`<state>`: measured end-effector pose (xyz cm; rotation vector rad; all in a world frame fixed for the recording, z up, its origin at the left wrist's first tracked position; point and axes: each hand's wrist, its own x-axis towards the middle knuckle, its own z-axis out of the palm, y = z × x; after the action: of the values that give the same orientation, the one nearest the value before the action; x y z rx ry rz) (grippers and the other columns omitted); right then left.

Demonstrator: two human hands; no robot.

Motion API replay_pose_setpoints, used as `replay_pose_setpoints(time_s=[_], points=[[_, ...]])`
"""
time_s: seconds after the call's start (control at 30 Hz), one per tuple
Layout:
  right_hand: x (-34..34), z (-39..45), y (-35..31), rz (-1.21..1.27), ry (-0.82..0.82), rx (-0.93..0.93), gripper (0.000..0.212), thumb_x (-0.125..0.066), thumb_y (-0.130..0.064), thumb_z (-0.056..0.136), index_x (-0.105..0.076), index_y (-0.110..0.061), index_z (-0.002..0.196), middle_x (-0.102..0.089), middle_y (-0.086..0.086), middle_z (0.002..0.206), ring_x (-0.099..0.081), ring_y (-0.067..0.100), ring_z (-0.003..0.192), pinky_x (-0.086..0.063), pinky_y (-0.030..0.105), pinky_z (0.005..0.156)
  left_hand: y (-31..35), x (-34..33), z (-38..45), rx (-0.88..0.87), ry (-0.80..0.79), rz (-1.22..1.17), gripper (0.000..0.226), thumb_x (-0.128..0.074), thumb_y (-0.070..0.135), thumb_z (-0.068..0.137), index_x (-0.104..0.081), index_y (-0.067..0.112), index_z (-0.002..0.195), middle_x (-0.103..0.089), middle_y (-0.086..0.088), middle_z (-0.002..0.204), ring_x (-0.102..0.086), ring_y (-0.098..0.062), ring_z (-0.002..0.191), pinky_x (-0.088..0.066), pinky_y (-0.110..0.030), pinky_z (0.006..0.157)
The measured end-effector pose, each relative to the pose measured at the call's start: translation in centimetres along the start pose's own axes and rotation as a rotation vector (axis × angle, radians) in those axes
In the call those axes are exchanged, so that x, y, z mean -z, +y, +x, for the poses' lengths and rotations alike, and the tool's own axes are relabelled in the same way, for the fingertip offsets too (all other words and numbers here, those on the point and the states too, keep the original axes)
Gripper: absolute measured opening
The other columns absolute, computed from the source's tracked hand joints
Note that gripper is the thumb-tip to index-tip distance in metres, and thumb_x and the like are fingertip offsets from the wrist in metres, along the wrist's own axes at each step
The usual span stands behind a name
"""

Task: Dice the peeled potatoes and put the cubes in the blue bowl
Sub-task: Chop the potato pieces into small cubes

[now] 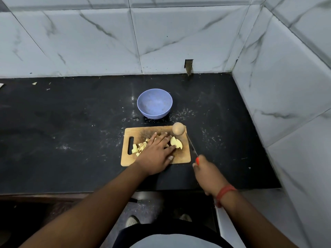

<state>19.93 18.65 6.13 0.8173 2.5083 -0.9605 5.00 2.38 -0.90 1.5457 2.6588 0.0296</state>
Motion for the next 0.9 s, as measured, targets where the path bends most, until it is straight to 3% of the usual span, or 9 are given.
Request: replay_pose_setpoints(time_s=[0.1, 0.23, 0.5, 0.7, 0.9], points=[[-0.7, 2.5, -1.8, -0.01, 0.112, 0.087, 0.017, -0.046, -0.03, 0.099, -0.037, -0.015, 0.1, -0.06, 0.009, 0.093, -0.063, 0.032, 0.089, -0.046, 0.034, 0.067, -0.4, 0.3, 0.9, 0.016, -0.051, -0.028, 0.071, -0.014, 0.057, 0.093, -0.044, 0.026, 0.15, -0.029, -0.009, 0.163, -0.008, -0.027, 0.155, 0.005, -0.05, 0.124], [-1.9, 5.6, -3.9, -0.096, 0.147, 0.082, 0.039, -0.055, -0.037, 0.094, -0.04, -0.013, 0.12, -0.065, 0.012, 0.108, -0.063, 0.033, 0.098, -0.041, 0.033, 0.068, -0.6, 0.7, 1.6, 0.054, -0.043, -0.088, 0.081, -0.009, 0.059, 0.088, -0.047, 0.021, 0.148, -0.043, -0.006, 0.155, -0.016, -0.025, 0.153, 0.004, -0.045, 0.125], [-3.0, 7.2, -3.7, -0.164, 0.203, 0.085, 0.04, -0.056, -0.038, 0.092, -0.038, -0.02, 0.123, -0.066, 0.009, 0.103, -0.065, 0.03, 0.092, -0.049, 0.035, 0.069, -1.2, 0.2, 1.4, 0.023, -0.038, -0.134, 0.074, -0.013, 0.055, 0.092, -0.048, 0.021, 0.147, -0.045, -0.004, 0.152, -0.02, -0.024, 0.152, -0.001, -0.046, 0.126], [-2.3, 7.9, -3.3, -0.217, 0.177, 0.163, 0.028, -0.053, -0.034, 0.092, -0.041, -0.026, 0.117, -0.065, 0.009, 0.096, -0.064, 0.031, 0.087, -0.051, 0.037, 0.069, -1.1, 0.3, 1.4, 0.023, -0.023, -0.172, 0.048, -0.042, 0.041, 0.1, -0.054, 0.023, 0.143, -0.049, -0.006, 0.144, -0.026, -0.026, 0.149, -0.004, -0.051, 0.125], [-0.7, 8.6, -1.8, -0.299, 0.189, 0.243, 0.031, -0.047, -0.029, 0.094, -0.046, -0.039, 0.124, -0.068, 0.004, 0.095, -0.065, 0.028, 0.083, -0.055, 0.038, 0.071, -1.6, 0.1, 1.2, -0.031, 0.06, -0.148, 0.056, -0.028, 0.046, 0.092, -0.065, 0.028, 0.131, -0.055, 0.001, 0.116, -0.045, -0.024, 0.127, -0.013, -0.057, 0.123]])
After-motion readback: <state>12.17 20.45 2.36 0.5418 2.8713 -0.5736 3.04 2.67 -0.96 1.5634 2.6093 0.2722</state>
